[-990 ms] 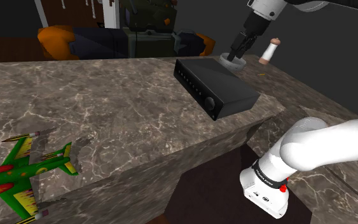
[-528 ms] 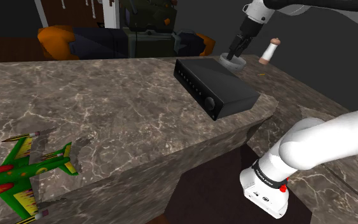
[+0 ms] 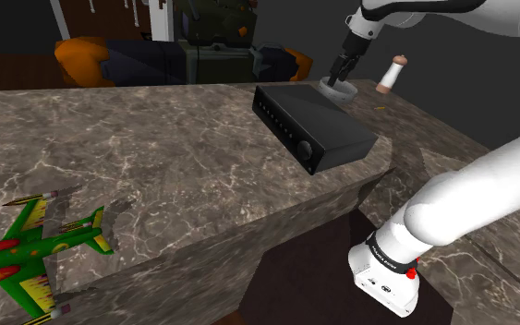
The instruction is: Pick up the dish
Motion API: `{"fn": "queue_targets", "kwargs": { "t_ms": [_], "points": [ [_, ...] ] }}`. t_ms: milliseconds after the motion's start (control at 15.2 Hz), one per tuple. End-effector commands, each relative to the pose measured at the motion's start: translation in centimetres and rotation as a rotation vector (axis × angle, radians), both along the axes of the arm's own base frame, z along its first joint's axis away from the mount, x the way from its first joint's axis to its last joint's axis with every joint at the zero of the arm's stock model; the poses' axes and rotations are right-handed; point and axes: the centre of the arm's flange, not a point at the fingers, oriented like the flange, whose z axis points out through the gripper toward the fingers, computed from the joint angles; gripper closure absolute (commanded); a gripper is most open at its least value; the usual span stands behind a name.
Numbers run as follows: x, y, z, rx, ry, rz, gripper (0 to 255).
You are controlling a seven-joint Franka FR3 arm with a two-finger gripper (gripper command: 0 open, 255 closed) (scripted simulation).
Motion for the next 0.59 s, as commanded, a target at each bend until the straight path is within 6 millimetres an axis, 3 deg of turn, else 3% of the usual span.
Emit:
{"fn": "queue_targets", "kwargs": {
  "t_ms": [0, 528],
  "points": [
    [1.2, -2.1, -0.6, -0.012, 0.008, 0.003, 0],
    [6.2, -10.7, -3.2, -0.053, 0.04, 0.013, 0]
  ]
}}
